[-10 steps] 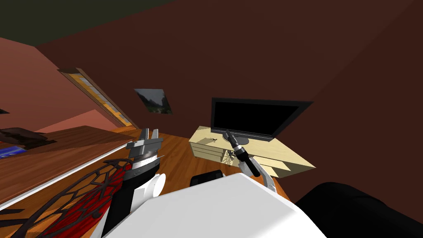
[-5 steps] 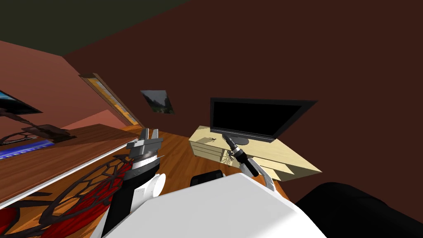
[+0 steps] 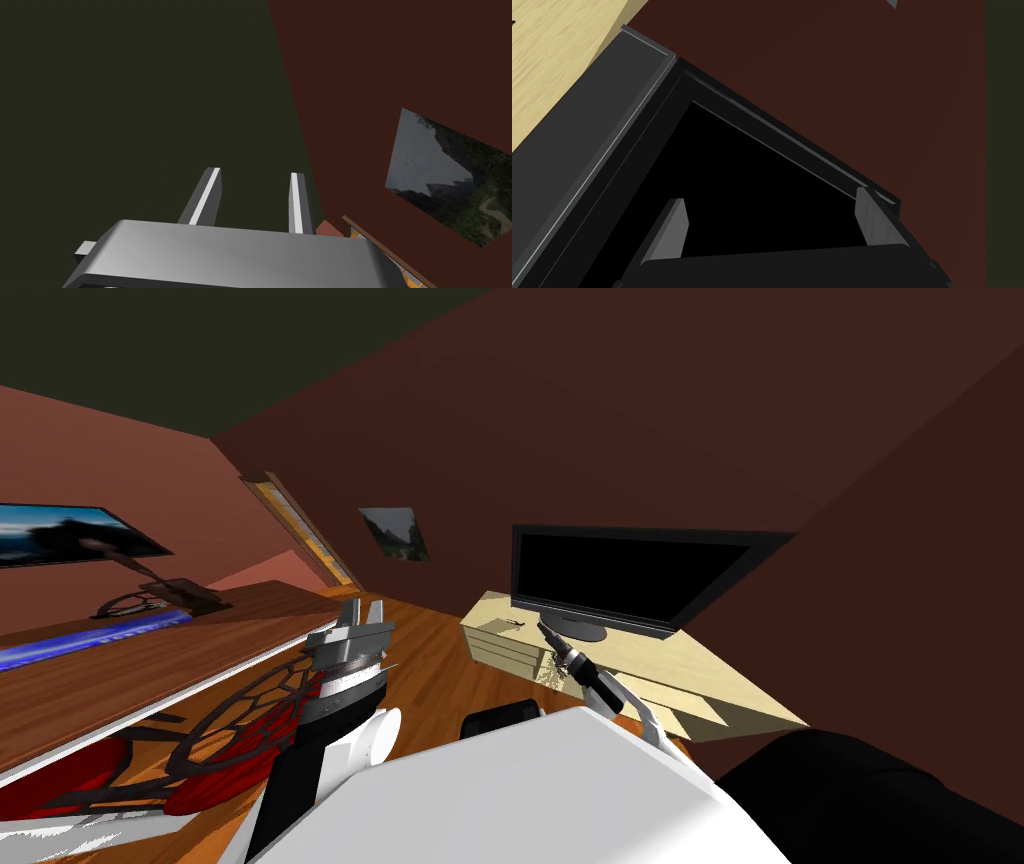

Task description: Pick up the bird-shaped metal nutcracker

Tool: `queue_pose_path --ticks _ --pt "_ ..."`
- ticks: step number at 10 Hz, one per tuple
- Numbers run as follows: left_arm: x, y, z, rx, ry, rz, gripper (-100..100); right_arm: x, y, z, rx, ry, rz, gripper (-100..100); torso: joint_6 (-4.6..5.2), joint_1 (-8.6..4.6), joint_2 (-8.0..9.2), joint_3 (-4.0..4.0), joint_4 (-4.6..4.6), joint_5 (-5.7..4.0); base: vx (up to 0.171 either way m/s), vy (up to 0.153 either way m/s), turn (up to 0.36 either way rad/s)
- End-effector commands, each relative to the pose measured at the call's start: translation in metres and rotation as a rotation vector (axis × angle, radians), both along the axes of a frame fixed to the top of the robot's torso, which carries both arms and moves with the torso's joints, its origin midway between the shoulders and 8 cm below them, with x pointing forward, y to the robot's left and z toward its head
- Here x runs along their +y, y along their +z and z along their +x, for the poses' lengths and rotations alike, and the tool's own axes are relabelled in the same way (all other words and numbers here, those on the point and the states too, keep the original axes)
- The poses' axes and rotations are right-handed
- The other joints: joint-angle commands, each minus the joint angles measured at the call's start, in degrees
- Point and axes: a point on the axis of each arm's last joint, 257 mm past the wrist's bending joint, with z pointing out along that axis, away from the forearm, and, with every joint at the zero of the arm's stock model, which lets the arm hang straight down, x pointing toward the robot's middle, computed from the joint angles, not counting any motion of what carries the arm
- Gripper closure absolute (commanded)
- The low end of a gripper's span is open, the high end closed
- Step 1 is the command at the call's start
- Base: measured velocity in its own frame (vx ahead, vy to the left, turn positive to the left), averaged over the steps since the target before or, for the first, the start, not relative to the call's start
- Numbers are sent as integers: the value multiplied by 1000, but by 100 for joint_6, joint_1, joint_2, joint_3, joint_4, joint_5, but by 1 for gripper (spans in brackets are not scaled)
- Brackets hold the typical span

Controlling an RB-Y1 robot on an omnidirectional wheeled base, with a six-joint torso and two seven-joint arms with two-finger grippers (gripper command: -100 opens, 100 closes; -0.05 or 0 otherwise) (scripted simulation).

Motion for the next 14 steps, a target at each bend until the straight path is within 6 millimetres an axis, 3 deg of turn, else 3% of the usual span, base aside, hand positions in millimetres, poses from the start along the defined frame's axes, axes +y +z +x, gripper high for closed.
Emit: queue_pose_path --ticks 1,6,9,14 --pt "0 0 0 0 0 0 0 -4 -21 -7 35 6 -34 -100 0 0 0 0 0 0 -28 -28 95" --pt "0 0 0 0 0 0 0 -17 -86 -26 139 98 -222 -100 3 -16 -13 -7 -3 -5 0 -79 106" --pt "0 0 0 0 0 0 0 -41 -135 -44 222 151 -355 -100 0 6 -16 -9 -3 1 3 -26 195" --pt "0 0 0 0 0 0 0 -83 -181 -69 316 201 -509 -100 4 17 -22 -12 -5 3 17 -8 122"
